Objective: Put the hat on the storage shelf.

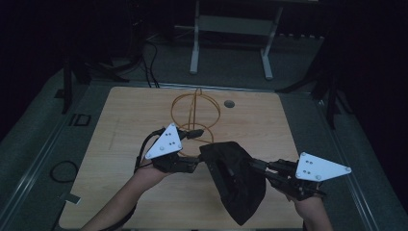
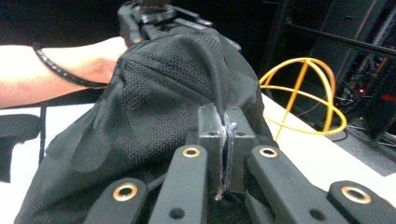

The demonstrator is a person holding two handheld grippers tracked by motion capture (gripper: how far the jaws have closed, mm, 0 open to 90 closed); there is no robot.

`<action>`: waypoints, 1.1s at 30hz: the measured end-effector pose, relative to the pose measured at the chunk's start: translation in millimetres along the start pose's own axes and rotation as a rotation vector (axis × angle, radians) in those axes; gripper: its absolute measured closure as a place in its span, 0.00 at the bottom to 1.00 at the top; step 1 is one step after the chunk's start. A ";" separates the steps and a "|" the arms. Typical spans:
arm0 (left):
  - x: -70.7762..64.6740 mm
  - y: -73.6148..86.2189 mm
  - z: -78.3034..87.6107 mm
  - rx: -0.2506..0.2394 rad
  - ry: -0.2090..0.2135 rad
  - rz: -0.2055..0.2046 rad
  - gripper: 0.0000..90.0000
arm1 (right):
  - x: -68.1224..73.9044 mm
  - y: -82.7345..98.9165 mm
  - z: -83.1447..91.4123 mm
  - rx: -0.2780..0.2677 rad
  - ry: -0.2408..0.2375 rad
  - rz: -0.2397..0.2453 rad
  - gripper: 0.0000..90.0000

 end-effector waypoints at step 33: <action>12.5 78.5 40.3 0.116 -0.341 0.130 0.02 | -80.6 -31.2 -22.1 -0.008 0.293 -0.060 0.97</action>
Point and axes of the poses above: each handheld gripper's, and its own axes: z roughly backward along the jaws, y roughly out of its underside, x roughly to its left, the point moved 2 cm from there along -z, roughly forward along the jaws, and after that the axes turned 11 degrees about y, right-handed, at the moved point
